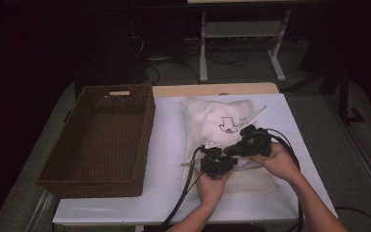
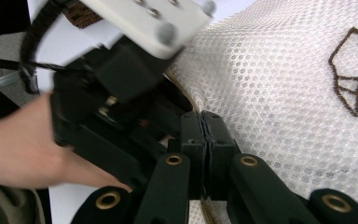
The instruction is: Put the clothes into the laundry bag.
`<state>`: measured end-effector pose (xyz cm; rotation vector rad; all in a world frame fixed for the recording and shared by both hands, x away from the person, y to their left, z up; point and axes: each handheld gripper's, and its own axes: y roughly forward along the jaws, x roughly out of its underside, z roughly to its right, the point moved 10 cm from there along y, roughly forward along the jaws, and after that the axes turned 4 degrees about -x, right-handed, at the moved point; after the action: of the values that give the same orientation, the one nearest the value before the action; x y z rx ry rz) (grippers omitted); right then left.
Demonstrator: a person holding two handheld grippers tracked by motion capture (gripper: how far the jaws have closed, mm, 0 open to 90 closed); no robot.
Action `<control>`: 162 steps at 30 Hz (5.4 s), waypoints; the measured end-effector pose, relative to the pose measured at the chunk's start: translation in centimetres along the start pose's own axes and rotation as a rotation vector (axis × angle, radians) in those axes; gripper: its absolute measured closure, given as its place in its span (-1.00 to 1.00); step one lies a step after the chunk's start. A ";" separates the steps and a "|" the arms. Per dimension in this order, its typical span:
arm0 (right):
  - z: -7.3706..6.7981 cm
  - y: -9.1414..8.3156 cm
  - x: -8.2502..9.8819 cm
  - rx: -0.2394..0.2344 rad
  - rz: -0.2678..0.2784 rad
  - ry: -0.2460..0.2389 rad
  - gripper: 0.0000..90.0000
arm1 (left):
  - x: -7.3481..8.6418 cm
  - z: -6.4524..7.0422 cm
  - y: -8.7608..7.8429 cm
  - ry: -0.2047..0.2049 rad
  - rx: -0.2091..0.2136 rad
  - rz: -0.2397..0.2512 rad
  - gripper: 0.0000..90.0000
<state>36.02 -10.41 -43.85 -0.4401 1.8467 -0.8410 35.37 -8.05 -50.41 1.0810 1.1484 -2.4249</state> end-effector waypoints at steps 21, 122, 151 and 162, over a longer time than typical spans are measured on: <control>0.8 -0.9 5.0 0.037 -0.024 0.044 0.88 | 0.2 -2.0 -8.6 0.113 -0.010 -0.020 0.45; 1.5 -5.8 14.1 0.152 0.210 0.230 -0.52 | 5.3 -7.5 -14.6 0.301 -0.123 -0.032 -0.54; -0.3 -5.7 16.7 0.206 0.193 0.234 -0.60 | 7.4 -7.4 -15.8 0.328 -0.116 -0.017 -0.54; -0.7 -6.3 16.8 0.242 0.225 0.237 -0.69 | 7.1 -7.1 -16.3 0.331 -0.080 0.006 -0.61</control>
<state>27.85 -25.14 -50.11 0.0223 1.9344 -0.9780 25.97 8.56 -49.25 1.4964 1.3228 -2.2283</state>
